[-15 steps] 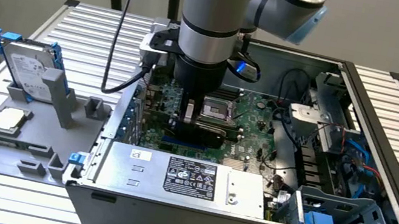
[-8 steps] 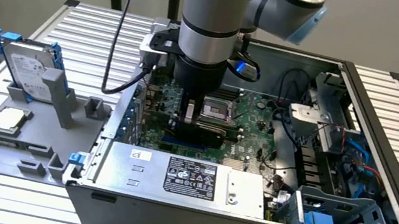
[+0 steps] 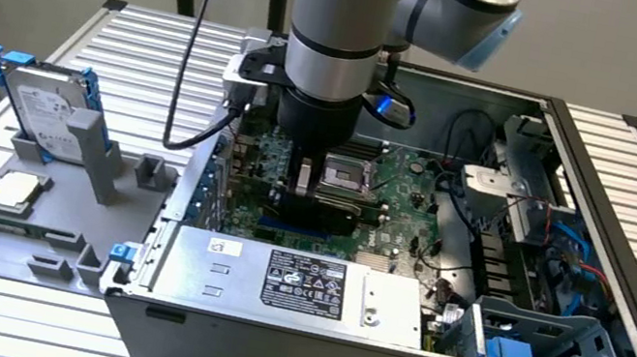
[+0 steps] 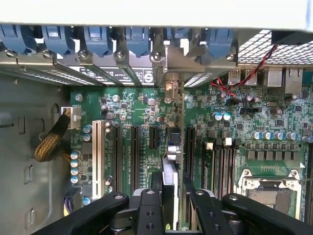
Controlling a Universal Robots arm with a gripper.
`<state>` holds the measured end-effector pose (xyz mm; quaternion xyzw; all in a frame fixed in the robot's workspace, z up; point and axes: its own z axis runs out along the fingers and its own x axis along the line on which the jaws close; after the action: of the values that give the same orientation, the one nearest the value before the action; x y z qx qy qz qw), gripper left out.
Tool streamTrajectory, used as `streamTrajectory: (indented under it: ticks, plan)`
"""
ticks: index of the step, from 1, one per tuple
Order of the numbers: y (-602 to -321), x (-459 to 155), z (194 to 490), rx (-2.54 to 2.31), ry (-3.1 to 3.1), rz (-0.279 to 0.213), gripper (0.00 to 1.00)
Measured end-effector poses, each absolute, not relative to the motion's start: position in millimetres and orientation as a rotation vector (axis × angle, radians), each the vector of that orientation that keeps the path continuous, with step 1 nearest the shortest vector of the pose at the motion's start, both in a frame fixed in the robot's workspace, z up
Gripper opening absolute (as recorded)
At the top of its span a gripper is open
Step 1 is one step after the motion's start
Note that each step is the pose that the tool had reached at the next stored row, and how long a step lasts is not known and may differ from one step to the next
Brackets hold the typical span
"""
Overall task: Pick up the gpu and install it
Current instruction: 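Insert the gpu into the slot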
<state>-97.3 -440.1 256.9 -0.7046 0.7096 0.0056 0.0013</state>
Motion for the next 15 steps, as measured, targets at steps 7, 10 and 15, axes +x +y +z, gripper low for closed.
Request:
streamTrajectory:
  ticks: [7,10,15]
  plan:
    - [-439.4,-97.8,257.6,-2.218,2.221,0.018,0.27]
    - [-439.3,-97.8,260.0,-2.220,2.219,0.018,0.27]
    - [-439.8,-98.5,260.5,-2.221,2.218,0.018,0.27]
